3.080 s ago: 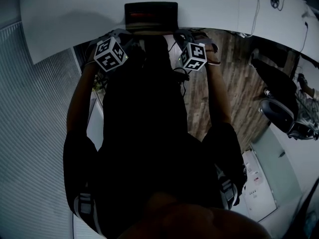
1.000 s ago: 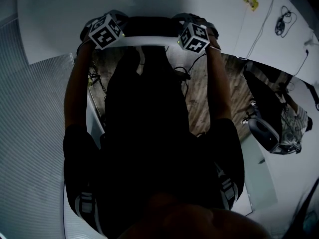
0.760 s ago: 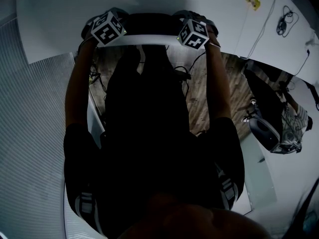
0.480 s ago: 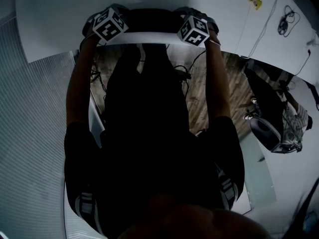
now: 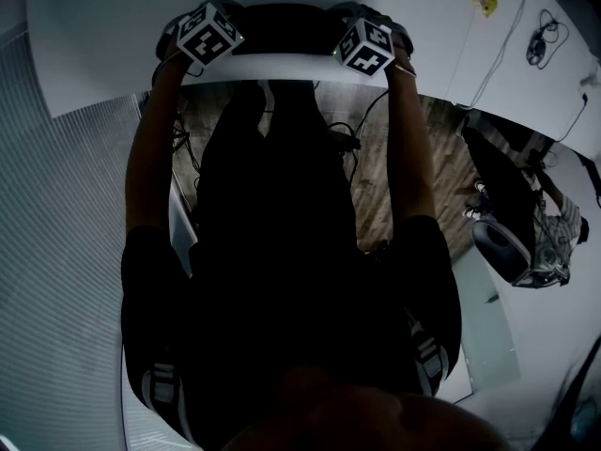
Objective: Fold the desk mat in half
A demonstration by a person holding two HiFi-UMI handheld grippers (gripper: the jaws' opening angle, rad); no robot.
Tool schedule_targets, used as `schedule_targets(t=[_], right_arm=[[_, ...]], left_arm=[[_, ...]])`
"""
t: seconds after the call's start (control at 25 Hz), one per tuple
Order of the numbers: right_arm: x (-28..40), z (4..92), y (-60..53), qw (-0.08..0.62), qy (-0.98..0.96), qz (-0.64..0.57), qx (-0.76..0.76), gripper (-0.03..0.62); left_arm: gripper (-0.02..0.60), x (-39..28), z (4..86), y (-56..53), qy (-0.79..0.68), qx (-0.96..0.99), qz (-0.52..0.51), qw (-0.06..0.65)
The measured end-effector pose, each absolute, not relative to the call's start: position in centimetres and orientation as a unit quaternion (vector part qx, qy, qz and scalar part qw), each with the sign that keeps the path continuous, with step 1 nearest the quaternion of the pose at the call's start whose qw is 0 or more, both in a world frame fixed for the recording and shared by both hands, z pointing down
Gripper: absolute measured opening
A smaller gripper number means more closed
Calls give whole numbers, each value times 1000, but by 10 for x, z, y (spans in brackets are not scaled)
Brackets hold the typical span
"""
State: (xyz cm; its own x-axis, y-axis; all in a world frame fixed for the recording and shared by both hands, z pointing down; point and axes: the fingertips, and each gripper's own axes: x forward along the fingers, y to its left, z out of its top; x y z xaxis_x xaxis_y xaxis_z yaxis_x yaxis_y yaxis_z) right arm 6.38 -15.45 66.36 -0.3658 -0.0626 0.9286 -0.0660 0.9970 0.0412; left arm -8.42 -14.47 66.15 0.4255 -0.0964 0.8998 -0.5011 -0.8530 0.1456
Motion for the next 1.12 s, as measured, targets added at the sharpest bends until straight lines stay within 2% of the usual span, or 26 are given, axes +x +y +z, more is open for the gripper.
schedule_targets(t=[0.4,0.6,1.12], right_arm=[[65,669,-157,569,-821,3,46,9],[68,672,-162,572,-818,6,55,31],[71,672,-175,567,-819,16,84,58]], left_arm=[[12,-84,672,-147,-184,811,521,191],[12,-84,674,-153,-191,814,520,178],[18,-88,669,-164,-214,821,493,191]])
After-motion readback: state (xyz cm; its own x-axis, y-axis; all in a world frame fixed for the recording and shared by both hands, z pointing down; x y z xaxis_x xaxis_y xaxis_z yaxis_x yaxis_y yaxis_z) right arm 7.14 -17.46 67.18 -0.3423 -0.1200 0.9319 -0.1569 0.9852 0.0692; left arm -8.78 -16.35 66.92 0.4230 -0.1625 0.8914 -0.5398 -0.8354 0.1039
